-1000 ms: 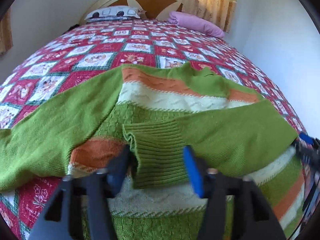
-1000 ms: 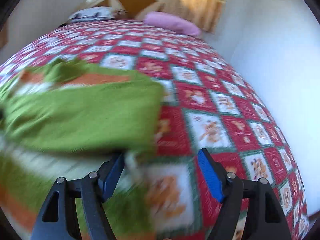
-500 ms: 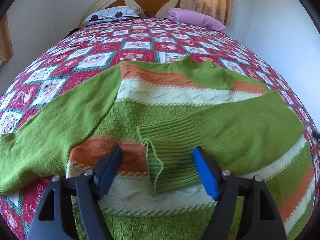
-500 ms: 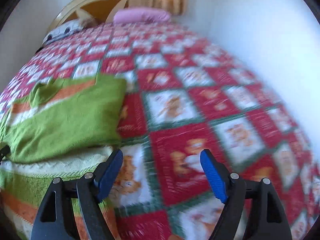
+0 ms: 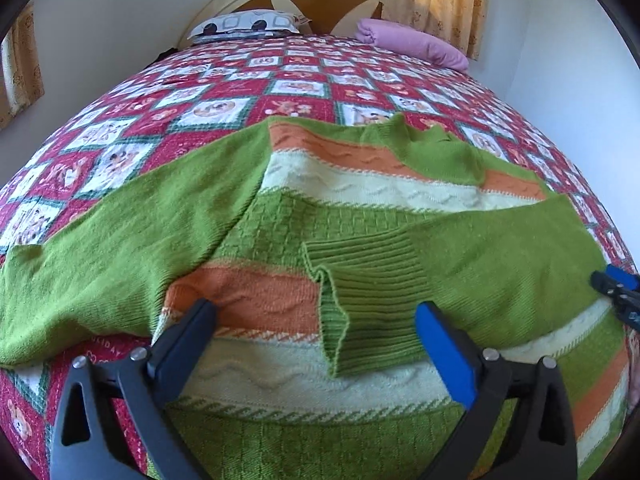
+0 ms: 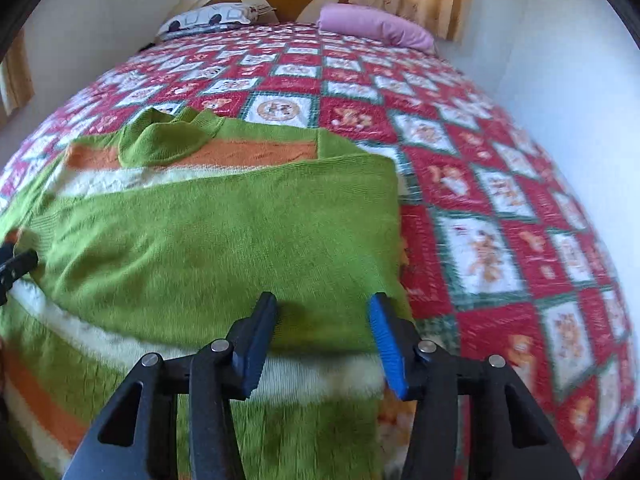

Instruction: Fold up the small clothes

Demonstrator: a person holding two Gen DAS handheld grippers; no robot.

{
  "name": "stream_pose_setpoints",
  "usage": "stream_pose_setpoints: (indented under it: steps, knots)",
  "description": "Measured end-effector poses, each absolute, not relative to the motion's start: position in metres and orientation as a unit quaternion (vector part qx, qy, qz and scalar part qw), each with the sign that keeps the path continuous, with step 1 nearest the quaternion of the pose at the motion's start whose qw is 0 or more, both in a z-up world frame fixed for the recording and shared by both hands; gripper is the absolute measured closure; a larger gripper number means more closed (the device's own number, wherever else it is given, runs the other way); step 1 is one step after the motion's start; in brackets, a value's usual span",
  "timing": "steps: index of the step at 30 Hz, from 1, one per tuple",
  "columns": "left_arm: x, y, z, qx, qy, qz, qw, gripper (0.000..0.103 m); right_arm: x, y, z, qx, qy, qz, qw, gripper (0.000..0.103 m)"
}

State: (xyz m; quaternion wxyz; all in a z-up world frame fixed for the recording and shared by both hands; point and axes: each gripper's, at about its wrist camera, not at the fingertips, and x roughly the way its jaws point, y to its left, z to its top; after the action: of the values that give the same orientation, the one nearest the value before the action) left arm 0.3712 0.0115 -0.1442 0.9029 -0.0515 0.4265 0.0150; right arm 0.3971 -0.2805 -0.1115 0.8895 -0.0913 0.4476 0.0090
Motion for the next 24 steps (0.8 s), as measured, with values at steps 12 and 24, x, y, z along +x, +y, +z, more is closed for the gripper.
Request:
stream_pose_setpoints:
  steps: [12, 24]
  knots:
    - [0.298, 0.062, -0.109, -0.059, 0.384, 0.020, 0.921, 0.000, 0.382, -0.189, -0.134, -0.129, 0.417, 0.138, 0.889, 0.052]
    - [0.202, 0.257, -0.113, -0.136, 0.375, 0.231, 0.887, 0.003, 0.376, -0.190, -0.136, -0.130, 0.401, 0.132, 0.897, 0.047]
